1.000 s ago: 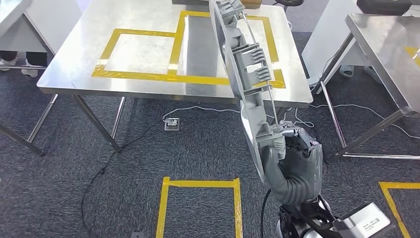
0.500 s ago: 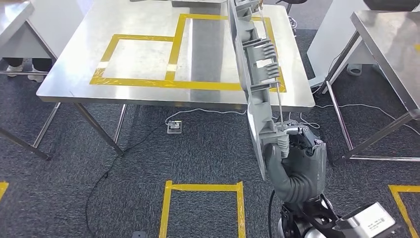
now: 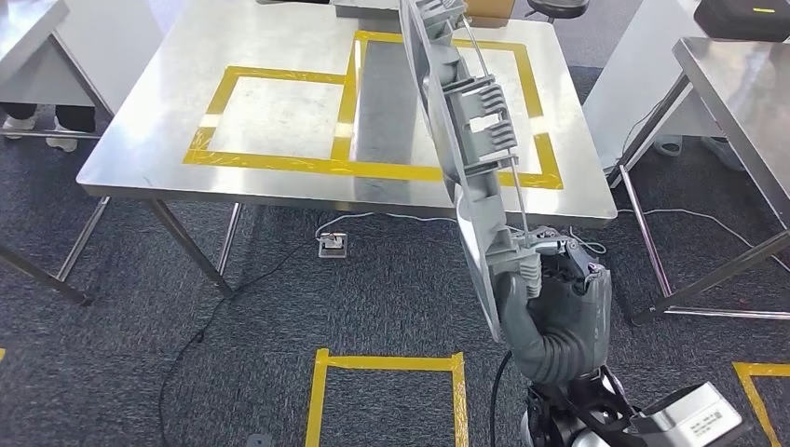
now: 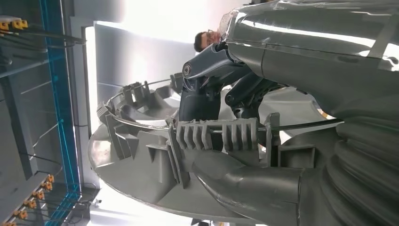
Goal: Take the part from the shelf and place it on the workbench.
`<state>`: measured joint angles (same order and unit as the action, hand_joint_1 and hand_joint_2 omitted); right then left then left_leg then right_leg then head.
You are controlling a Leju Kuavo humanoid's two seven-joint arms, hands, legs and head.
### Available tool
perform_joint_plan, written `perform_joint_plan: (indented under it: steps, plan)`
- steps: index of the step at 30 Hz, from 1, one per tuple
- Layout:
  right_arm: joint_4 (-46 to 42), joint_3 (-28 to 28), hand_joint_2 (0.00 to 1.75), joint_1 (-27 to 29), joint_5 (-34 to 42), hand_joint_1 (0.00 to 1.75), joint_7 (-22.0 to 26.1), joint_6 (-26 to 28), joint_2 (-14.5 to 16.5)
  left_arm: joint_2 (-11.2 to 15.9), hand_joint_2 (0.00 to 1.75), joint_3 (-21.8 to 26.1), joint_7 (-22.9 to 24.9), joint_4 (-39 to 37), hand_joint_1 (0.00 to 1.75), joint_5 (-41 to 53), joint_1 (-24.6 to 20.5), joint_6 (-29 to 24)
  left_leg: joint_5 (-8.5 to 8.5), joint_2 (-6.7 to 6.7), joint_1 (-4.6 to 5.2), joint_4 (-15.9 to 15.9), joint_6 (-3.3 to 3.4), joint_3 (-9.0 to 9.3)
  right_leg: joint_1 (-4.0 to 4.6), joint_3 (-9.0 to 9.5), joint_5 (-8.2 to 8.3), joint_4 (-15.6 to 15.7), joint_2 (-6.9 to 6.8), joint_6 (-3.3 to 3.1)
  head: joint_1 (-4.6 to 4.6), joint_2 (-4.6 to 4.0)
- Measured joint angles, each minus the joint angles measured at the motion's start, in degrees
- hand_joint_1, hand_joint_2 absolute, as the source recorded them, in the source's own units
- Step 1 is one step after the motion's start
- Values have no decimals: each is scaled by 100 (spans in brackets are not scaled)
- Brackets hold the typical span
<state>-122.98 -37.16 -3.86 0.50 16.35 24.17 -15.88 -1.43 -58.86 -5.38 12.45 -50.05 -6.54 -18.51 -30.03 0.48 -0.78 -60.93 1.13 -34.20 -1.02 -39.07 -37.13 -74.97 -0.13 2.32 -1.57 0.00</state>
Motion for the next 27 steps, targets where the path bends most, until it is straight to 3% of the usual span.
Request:
perform_joint_plan:
  steps: [1,2,4,5,6,8,11,12,14,15,16,18,20,22,25,27]
  plan:
    - [1,0,175,6,0,175,0,7,-1,1,175,0,7,0,0,0,1,0,-34,-7,13,0,4,47,5,-71,136,-4,1,-28,-22,0]
    - [1,1,175,10,0,175,0,14,-1,0,175,0,13,0,0,0,0,0,-70,-15,27,1,4,102,18,-43,375,210,4,-73,-49,0]
    - [0,2,175,14,0,175,0,28,-2,-7,175,0,21,1,0,1,-6,1,-143,-28,54,8,-12,200,73,162,874,907,15,-207,-82,0]
    - [-2,2,175,15,-1,175,1,32,-1,-12,175,0,24,2,0,2,-10,1,-171,-34,58,13,-32,225,106,261,999,1185,17,-267,-84,0]
    - [-4,2,175,16,-1,175,2,35,-1,-18,175,0,26,2,0,3,-14,1,-188,-35,55,19,-57,230,134,327,1025,1357,17,-317,-87,0]
    - [-10,2,175,22,-2,175,3,37,0,-30,175,0,35,3,0,6,-17,2,-197,-33,41,54,-116,229,155,392,953,1495,13,-354,-101,0]
    - [-17,2,175,52,-1,175,2,42,-1,-33,175,0,41,2,0,9,-24,2,-319,-39,45,-83,-201,193,97,580,958,1744,-11,-337,-83,0]
    - [-18,2,175,57,-1,175,3,44,-1,-31,175,0,41,2,0,10,-25,2,-429,-49,40,-330,-226,61,80,640,960,1798,-21,-332,-56,0]
    - [-17,1,175,59,-2,175,4,45,-1,-23,175,0,42,1,0,11,-18,2,-638,-61,28,-1005,-270,-374,75,700,922,1818,-24,-339,10,0]
    - [-16,1,175,64,-2,175,4,46,-1,-20,175,0,43,1,0,10,-10,2,-642,-60,23,-1236,-289,-564,73,730,889,1815,-22,-338,36,0]
    - [-15,2,175,70,-2,175,3,47,-1,-15,175,0,44,1,0,10,-3,2,-531,-58,20,-1286,-303,-669,68,771,850,1810,-18,-330,60,0]
    - [-14,2,175,77,-1,175,3,48,-1,-4,175,0,44,1,0,10,2,2,-25,-44,8,-818,-318,-584,56,884,747,1783,-7,-294,109,0]
    - [-13,1,175,75,-1,175,3,47,-1,6,175,-1,44,1,0,11,-1,2,292,-21,9,-242,-294,-354,65,960,632,1737,5,-228,175,0]
    - [-14,1,175,70,-2,175,5,46,-1,10,175,-2,46,1,0,9,-2,5,249,-9,29,-41,-204,-251,80,969,570,1714,13,-171,201,0]
    - [-16,2,175,67,1,175,5,46,-1,11,175,-2,50,1,0,4,2,27,186,-23,25,3,-77,-214,64,959,487,1669,8,-103,159,0]
    - [-18,2,175,65,6,175,4,46,-1,9,175,-2,50,1,0,4,-3,38,142,-20,9,15,-9,-157,53,757,286,1241,6,-45,121,0]
